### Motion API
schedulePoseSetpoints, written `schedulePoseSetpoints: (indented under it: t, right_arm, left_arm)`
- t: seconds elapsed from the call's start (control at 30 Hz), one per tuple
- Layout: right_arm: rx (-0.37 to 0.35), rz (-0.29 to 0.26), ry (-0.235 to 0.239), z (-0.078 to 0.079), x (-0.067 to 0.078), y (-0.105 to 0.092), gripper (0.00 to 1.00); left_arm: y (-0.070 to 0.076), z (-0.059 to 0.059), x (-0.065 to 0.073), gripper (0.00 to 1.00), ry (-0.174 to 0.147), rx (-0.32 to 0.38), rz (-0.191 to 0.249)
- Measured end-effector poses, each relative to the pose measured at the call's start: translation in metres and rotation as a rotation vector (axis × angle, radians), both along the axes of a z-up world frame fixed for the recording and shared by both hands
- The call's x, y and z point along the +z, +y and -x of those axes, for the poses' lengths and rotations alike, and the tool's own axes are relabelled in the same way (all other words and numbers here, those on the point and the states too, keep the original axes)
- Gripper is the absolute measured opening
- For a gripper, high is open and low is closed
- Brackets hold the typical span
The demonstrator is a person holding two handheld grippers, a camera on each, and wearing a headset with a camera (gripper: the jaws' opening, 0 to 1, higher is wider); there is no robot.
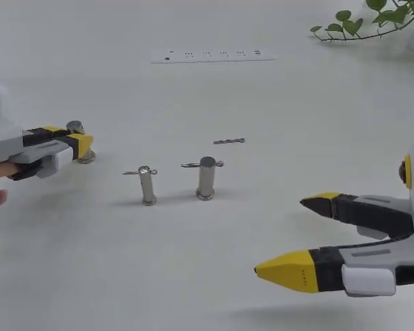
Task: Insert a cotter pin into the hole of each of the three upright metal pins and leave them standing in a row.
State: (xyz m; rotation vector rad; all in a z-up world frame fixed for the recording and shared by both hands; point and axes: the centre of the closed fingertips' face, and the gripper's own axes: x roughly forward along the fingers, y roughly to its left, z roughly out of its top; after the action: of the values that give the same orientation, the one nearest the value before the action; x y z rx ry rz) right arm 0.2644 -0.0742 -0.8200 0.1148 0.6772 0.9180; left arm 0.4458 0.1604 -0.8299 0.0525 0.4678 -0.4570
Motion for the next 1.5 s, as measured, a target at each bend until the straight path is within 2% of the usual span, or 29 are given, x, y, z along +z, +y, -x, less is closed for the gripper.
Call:
schedulePoseSetpoints:
  t: [0.1,0.3,0.53,0.6,0.63,0.7,0.8,0.93,1.03,1.17,1.33,1.5]
  right_arm:
    - [-0.002,0.001,0.006,0.001,0.000,0.000,0.97]
    - [-0.003,-0.002,0.006,0.001,0.001,0.000,0.96]
    - [-0.007,0.003,-0.004,-0.001,0.005,-0.002,0.96]
    - [-0.010,0.003,-0.007,-0.002,0.006,-0.003,0.96]
    - [-0.012,0.002,-0.007,-0.002,0.006,-0.004,0.96]
    - [-0.017,0.002,-0.013,-0.003,0.008,-0.005,0.96]
    - [-0.032,-0.009,-0.024,-0.004,0.013,-0.008,0.96]
    - [-0.038,-0.006,-0.029,-0.004,0.013,-0.012,0.95]
    - [-0.043,-0.007,-0.030,-0.004,0.014,-0.014,0.95]
    - [-0.048,-0.009,-0.037,-0.005,0.016,-0.016,0.95]
    - [-0.074,-0.013,-0.053,-0.010,0.019,-0.019,0.95]
    - [-0.079,-0.012,-0.061,-0.011,0.022,-0.021,0.95]
  left_arm:
    - [0.000,0.000,0.000,0.12,-0.005,0.001,-0.003]
    - [0.000,0.001,0.001,0.11,-0.020,-0.006,-0.047]
    - [0.002,0.005,0.002,0.11,-0.002,0.003,-0.047]
    - [0.003,0.009,0.005,0.11,0.021,0.034,-0.012]
    - [0.004,0.010,0.008,0.11,0.014,0.033,-0.015]
    - [0.004,0.014,0.016,0.11,-0.006,0.027,-0.024]
    - [0.005,0.022,0.028,0.11,-0.019,0.025,-0.017]
    - [0.004,0.033,0.040,0.11,-0.031,0.007,-0.021]
    - [-0.003,0.047,0.047,0.11,-0.031,-0.015,-0.031]
    - [-0.009,0.060,0.046,0.11,-0.020,-0.053,-0.054]
    - [-0.020,0.077,0.046,0.11,-0.011,-0.055,-0.066]
    - [-0.034,0.089,0.046,0.11,0.003,-0.069,-0.050]
